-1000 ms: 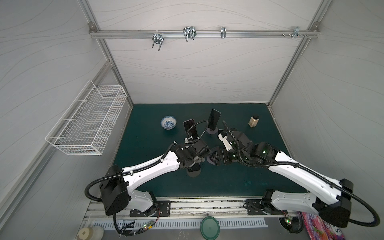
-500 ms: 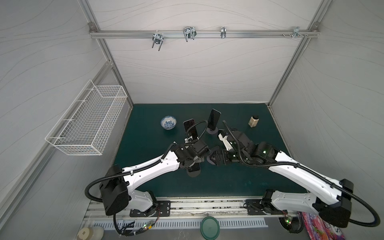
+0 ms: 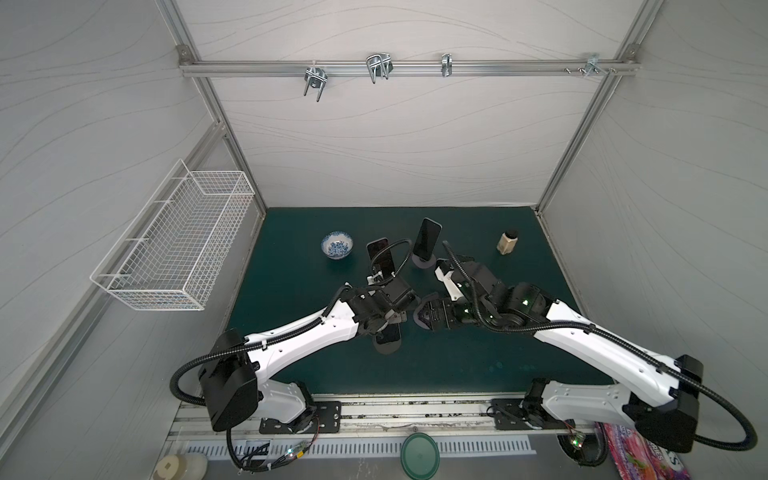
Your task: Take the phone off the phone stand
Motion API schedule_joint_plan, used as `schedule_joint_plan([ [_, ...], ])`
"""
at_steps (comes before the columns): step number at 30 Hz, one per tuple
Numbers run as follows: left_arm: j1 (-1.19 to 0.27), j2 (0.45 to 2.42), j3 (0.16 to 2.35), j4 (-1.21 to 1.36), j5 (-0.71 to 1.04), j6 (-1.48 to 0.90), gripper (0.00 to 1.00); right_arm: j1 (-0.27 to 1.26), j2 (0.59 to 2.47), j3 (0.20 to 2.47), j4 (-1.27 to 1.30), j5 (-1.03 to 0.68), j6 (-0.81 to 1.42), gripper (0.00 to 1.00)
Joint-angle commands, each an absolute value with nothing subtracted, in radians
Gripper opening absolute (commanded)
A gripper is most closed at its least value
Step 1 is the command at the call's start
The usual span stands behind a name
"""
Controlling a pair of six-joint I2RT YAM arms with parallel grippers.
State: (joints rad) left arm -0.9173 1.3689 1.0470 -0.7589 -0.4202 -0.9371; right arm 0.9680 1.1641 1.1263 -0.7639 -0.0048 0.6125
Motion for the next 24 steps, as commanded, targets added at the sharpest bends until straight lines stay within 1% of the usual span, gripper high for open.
schedule_joint_plan([
  [1, -0.910, 1.374, 1.042, -0.740, -0.420, -0.962, 0.86, 0.962, 1.168, 1.151, -0.767, -0.013, 0.613, 0.99],
  [24, -0.899, 1.420, 1.037, -0.704, -0.412, -0.936, 0.85, 0.962, 1.153, 1.128, -0.758, -0.011, 0.627, 0.99],
])
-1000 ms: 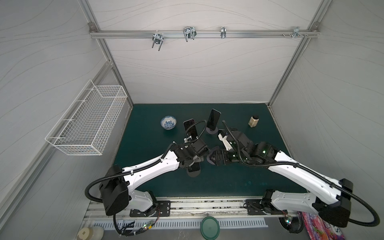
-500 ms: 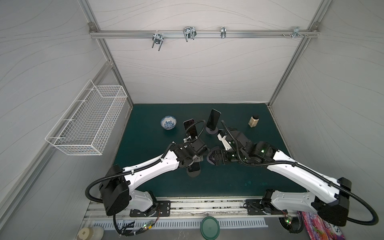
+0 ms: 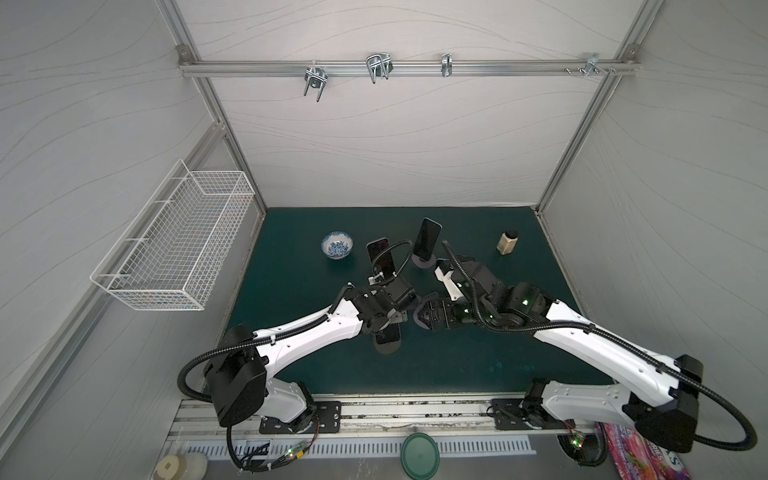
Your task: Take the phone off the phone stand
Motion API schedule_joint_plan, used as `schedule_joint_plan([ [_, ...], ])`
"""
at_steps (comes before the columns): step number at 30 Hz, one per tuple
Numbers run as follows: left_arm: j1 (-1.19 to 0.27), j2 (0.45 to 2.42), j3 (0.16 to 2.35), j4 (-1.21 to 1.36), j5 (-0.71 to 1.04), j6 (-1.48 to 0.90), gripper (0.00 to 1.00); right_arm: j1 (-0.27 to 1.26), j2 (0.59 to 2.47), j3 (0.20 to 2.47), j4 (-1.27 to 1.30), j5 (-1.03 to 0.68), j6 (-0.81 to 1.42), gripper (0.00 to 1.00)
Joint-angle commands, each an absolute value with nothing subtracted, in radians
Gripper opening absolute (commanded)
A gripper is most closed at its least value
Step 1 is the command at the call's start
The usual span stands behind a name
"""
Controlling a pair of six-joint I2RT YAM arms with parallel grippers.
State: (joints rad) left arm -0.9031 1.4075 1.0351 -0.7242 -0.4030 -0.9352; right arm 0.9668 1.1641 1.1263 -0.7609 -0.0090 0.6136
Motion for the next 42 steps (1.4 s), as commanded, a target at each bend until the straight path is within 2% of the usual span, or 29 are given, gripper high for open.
schedule_joint_plan([
  [1, -0.899, 1.423, 1.037, -0.704, -0.411, -0.934, 0.85, 0.962, 1.153, 1.129, -0.758, -0.011, 0.625, 0.99],
  [42, -0.877, 1.447, 1.005, -0.664, -0.378, -0.927, 0.84, 0.962, 1.169, 1.136, -0.763, -0.012, 0.645, 0.99],
])
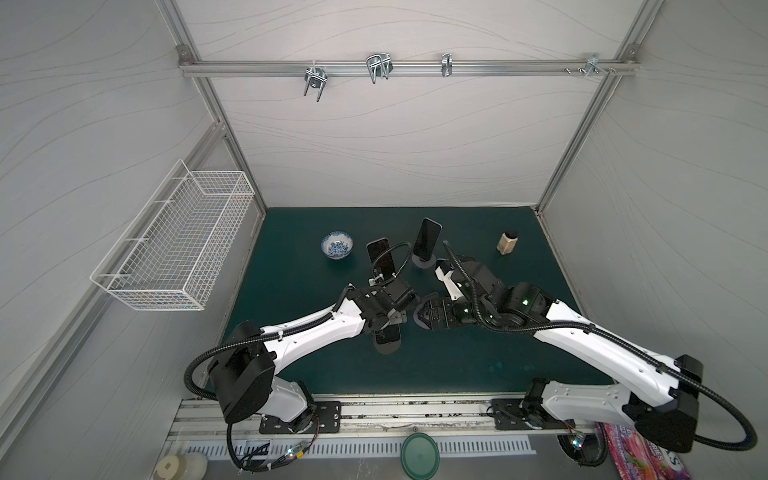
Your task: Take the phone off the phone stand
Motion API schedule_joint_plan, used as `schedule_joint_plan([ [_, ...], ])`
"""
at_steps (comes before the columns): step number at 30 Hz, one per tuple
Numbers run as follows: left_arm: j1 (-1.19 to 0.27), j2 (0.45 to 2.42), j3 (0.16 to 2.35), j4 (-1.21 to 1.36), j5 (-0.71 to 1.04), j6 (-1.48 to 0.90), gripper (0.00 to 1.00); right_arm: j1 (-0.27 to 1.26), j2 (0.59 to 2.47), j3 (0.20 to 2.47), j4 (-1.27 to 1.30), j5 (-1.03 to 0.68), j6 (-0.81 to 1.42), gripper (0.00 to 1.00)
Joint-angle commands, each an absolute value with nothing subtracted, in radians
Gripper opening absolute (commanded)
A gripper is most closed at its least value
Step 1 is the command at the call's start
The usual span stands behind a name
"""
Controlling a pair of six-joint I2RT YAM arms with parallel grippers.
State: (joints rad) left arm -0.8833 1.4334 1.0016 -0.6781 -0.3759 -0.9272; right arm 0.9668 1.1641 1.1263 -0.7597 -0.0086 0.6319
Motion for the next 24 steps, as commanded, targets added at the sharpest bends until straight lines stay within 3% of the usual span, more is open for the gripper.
schedule_joint_plan([
  [1, -0.878, 1.447, 1.005, -0.663, -0.377, -0.925, 0.84, 0.962, 1.168, 1.136, -0.764, -0.011, 0.645, 0.99],
  [24, -0.877, 1.453, 1.006, -0.652, -0.362, -0.914, 0.75, 0.962, 1.161, 1.131, -0.764, -0.008, 0.645, 0.99],
])
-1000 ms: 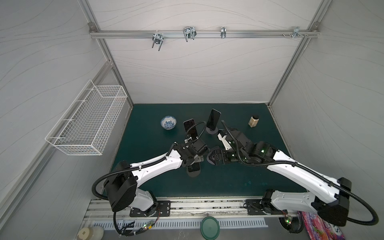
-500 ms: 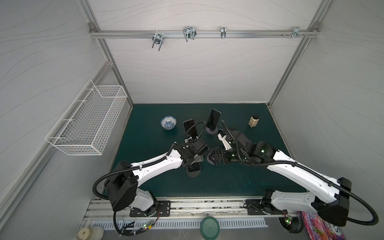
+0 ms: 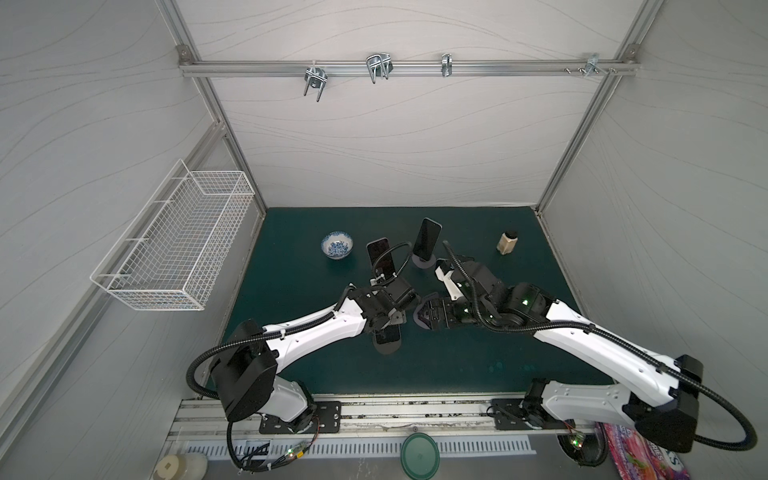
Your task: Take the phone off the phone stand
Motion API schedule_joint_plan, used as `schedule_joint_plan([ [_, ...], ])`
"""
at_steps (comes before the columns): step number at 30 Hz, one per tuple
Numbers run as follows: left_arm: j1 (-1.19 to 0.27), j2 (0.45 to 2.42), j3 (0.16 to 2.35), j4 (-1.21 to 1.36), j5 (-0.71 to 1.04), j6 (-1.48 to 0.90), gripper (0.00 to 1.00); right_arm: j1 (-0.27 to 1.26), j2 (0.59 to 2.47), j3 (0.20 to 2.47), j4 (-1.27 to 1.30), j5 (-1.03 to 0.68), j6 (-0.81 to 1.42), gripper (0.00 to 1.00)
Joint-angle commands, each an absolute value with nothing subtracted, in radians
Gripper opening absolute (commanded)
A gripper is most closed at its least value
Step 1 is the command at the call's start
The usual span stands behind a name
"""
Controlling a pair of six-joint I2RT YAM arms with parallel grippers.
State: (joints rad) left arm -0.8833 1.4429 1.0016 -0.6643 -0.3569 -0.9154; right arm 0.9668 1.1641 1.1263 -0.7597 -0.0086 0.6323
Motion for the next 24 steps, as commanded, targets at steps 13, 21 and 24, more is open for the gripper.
schedule_joint_plan([
  [13, -0.876, 1.448, 1.004, -0.648, -0.362, -0.913, 0.71, 0.963, 1.157, 1.127, -0.761, -0.009, 0.645, 0.99],
  [21, -0.876, 1.440, 0.999, -0.644, -0.365, -0.916, 0.70, 0.963, 1.151, 1.124, -0.762, -0.011, 0.645, 0.99],
  [24, -0.876, 1.436, 0.997, -0.645, -0.365, -0.917, 0.69, 0.962, 1.147, 1.123, -0.761, -0.009, 0.644, 0.99],
])
